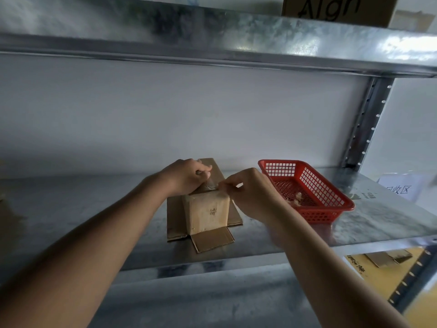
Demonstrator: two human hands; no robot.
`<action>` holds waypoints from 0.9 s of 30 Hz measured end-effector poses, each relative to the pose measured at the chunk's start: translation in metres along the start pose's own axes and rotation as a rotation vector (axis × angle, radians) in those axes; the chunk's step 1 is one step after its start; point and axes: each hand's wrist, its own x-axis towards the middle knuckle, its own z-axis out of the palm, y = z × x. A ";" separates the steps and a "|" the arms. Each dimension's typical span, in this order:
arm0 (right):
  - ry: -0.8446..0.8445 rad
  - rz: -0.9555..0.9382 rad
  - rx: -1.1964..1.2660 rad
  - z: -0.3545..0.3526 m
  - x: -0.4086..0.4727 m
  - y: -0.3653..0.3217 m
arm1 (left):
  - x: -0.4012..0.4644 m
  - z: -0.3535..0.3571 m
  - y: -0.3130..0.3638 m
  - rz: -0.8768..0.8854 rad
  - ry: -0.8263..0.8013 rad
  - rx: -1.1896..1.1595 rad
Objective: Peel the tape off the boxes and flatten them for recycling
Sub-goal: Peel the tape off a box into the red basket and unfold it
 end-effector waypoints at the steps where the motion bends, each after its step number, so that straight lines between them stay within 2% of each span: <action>1: 0.083 -0.012 -0.028 0.005 -0.002 0.000 | -0.001 -0.001 0.001 -0.001 -0.008 0.003; 3: 0.191 -0.033 -0.079 0.013 -0.004 0.000 | -0.003 -0.004 0.006 0.000 -0.017 0.017; 5: 0.226 -0.041 -0.099 0.017 -0.005 0.000 | -0.006 -0.007 0.012 -0.001 -0.027 0.045; 11: 0.182 0.003 -0.064 0.016 -0.001 -0.005 | -0.009 -0.023 0.026 -0.086 -0.132 0.181; 15: 0.228 0.057 -0.048 0.013 0.001 -0.004 | -0.015 -0.024 0.025 -0.048 -0.085 0.308; 19: 0.331 0.139 -0.011 0.009 0.000 0.004 | -0.016 -0.024 0.009 0.047 -0.089 0.149; 23: 0.335 0.203 0.058 0.010 0.002 0.005 | -0.017 -0.009 -0.009 0.257 -0.069 -0.123; 27: 0.319 0.122 0.111 0.014 -0.002 0.002 | -0.014 -0.002 -0.018 0.260 -0.055 -0.171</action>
